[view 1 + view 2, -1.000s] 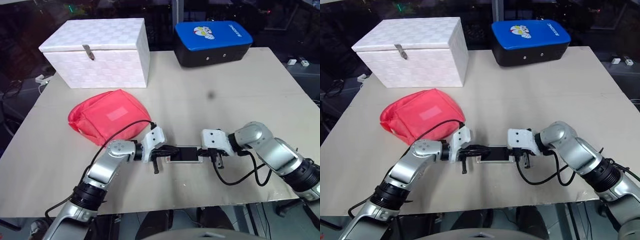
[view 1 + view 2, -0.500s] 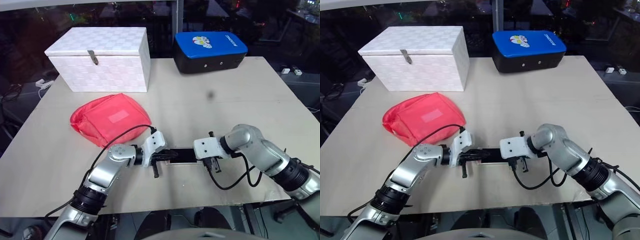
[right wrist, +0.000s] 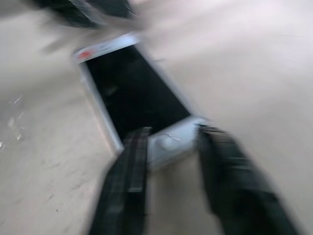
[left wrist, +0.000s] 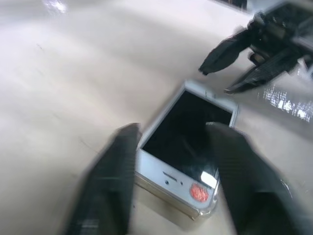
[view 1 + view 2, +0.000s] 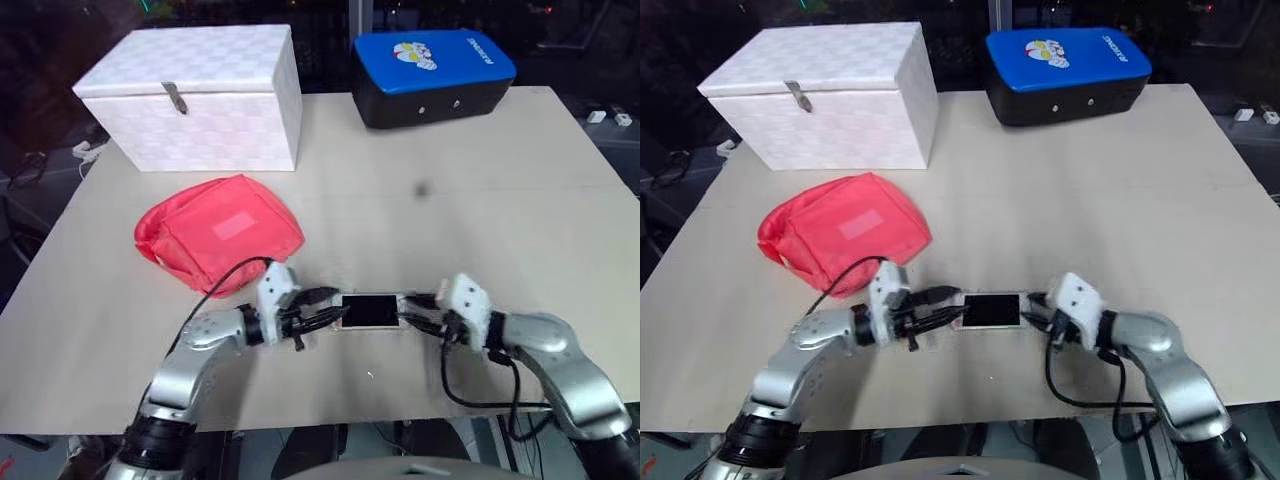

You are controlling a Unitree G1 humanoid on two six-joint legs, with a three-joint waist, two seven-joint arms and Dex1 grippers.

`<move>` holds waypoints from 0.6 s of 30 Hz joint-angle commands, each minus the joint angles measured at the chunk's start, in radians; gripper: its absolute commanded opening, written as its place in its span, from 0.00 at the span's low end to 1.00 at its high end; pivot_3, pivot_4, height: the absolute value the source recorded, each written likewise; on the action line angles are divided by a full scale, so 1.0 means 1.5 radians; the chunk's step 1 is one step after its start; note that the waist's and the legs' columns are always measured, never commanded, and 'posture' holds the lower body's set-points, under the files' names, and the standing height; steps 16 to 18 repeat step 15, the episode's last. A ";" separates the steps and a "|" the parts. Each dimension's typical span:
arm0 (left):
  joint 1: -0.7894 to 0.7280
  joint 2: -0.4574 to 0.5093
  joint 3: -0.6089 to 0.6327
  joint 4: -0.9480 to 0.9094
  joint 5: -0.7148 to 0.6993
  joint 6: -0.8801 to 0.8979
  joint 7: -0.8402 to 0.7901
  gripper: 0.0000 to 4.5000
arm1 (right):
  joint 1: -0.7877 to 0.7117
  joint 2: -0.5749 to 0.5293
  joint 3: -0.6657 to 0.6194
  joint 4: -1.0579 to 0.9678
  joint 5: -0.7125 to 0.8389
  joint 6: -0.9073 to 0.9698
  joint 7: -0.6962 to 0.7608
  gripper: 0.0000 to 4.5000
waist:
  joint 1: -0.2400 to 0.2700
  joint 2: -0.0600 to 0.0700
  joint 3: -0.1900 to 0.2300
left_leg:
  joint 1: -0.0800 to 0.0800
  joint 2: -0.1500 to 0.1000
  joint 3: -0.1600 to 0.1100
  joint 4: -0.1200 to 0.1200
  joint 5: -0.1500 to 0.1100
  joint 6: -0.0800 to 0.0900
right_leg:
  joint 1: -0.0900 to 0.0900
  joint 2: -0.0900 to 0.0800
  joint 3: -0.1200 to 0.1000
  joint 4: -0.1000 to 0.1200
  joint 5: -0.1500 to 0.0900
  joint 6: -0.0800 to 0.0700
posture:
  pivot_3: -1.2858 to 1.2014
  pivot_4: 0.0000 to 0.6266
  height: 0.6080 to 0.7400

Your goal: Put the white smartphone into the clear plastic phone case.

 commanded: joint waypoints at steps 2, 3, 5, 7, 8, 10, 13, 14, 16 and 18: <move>0.056 0.015 0.076 -0.059 -0.050 0.006 0.018 1.00 | 0.102 0.011 -0.093 -0.111 0.051 0.012 -0.053 0.91 | 0.002 0.000 0.003 | 0.001 0.000 0.000 0.000 0.000 0.000 | 0.001 0.000 0.000 0.000 0.000 0.000 | 0.52 0.24 1.00; 0.079 0.021 0.089 -0.075 -0.049 0.006 0.025 1.00 | 0.135 0.011 -0.114 -0.125 0.051 0.007 -0.063 0.98 | 0.004 0.000 0.005 | 0.001 0.000 0.000 0.000 0.000 0.000 | 0.002 0.000 0.000 0.000 0.000 0.000 | 0.52 0.24 1.00; 0.119 0.031 0.111 -0.098 -0.039 0.006 0.045 1.00 | 0.189 0.010 -0.152 -0.150 0.061 0.002 -0.075 0.98 | 0.007 0.001 0.007 | 0.002 0.000 0.000 0.000 0.000 0.000 | 0.002 0.000 0.000 0.000 0.000 0.000 | 0.52 0.24 1.00; 0.158 0.048 0.133 -0.116 -0.043 0.011 0.045 1.00 | 0.224 0.005 -0.185 -0.161 0.061 -0.008 -0.082 0.98 | 0.007 0.000 0.010 | 0.002 0.000 0.000 0.000 0.000 0.000 | 0.003 0.000 0.000 0.000 0.000 0.000 | 0.52 0.24 1.00; 0.179 0.056 0.141 -0.118 -0.030 0.001 0.044 1.00 | 0.239 0.001 -0.201 -0.163 0.065 -0.011 -0.081 0.98 | 0.007 0.000 0.010 | 0.002 0.000 0.000 0.000 0.000 0.000 | 0.003 0.000 0.000 0.000 0.000 0.000 | 0.52 0.24 1.00; 0.204 0.069 0.151 -0.114 -0.014 -0.019 0.038 1.00 | 0.257 -0.008 -0.217 -0.162 0.064 -0.024 -0.079 0.98 | 0.007 0.000 0.010 | 0.002 0.000 0.000 0.000 0.000 0.000 | 0.003 0.000 0.000 0.000 0.000 0.000 | 0.52 0.24 1.00; 0.203 0.068 0.187 -0.049 -0.025 -0.042 0.030 1.00 | 0.274 -0.011 -0.236 -0.153 0.054 -0.050 -0.084 0.98 | 0.008 0.000 0.010 | 0.003 0.000 0.000 0.000 0.000 0.000 | 0.004 0.000 -0.001 0.000 0.000 0.000 | 0.52 0.24 1.00; 0.198 0.069 0.192 -0.018 -0.020 -0.058 0.020 1.00 | 0.276 -0.010 -0.236 -0.149 0.039 -0.067 -0.094 0.98 | 0.008 0.000 0.010 | 0.003 0.000 0.000 0.000 0.000 0.000 | 0.004 0.000 -0.001 0.000 0.000 0.000 | 0.52 0.24 1.00; 0.194 0.071 0.193 0.005 -0.014 -0.072 0.012 1.00 | 0.275 -0.007 -0.234 -0.144 0.032 -0.075 -0.103 0.98 | 0.008 0.000 0.010 | 0.003 0.000 0.000 0.000 0.000 0.000 | 0.004 0.000 -0.001 0.000 0.000 0.000 | 0.52 0.24 1.00; 0.194 0.071 0.193 0.005 -0.014 -0.072 0.012 1.00 | 0.275 -0.007 -0.234 -0.144 0.032 -0.075 -0.103 0.98 | 0.008 0.000 0.010 | 0.003 0.000 0.000 0.000 0.000 0.000 | 0.004 0.000 -0.001 0.000 0.000 0.000 | 0.52 0.24 1.00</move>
